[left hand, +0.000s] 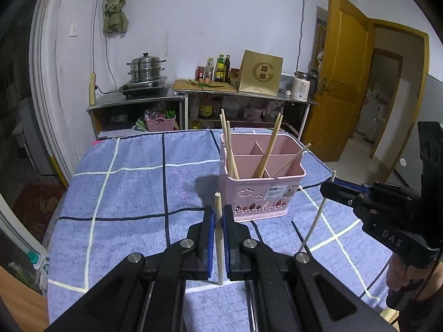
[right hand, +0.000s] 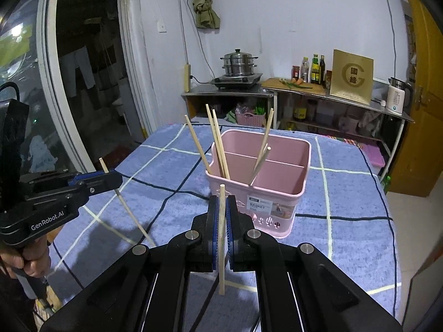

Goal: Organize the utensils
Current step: 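Lift the held chopsticks with both tools and carry them toward the pink basket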

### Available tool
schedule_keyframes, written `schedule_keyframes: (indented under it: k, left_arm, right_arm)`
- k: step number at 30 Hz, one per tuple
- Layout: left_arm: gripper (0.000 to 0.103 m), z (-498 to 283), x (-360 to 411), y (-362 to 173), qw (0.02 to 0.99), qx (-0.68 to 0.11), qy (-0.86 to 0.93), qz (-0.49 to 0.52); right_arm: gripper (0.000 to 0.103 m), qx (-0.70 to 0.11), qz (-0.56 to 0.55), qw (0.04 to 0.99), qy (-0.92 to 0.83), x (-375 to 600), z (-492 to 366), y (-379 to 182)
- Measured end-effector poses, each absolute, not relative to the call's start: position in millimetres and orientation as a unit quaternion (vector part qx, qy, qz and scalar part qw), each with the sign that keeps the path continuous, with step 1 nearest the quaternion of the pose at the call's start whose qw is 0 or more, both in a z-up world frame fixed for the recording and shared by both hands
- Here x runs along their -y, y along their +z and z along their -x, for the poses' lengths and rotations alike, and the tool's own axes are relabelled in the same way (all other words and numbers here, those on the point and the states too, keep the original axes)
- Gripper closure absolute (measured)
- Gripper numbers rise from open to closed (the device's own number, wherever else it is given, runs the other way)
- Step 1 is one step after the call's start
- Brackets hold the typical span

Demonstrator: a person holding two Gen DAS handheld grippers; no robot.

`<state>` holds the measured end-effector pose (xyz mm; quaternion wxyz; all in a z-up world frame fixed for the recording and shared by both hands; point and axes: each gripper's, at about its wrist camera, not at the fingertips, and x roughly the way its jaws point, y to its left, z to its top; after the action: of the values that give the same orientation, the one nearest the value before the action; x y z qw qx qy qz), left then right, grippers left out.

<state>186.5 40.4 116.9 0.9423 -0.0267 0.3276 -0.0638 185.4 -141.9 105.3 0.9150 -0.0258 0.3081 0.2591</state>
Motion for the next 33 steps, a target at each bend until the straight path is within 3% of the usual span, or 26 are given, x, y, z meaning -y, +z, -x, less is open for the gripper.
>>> schedule_keyframes:
  k: [33]
  left_arm:
    - [0.098, -157, -26, 133, 0.944, -0.318, -0.082, 0.017]
  right_arm:
    - [0.098, -0.277, 0.024, 0.925, 0.258, 162, -151, 125]
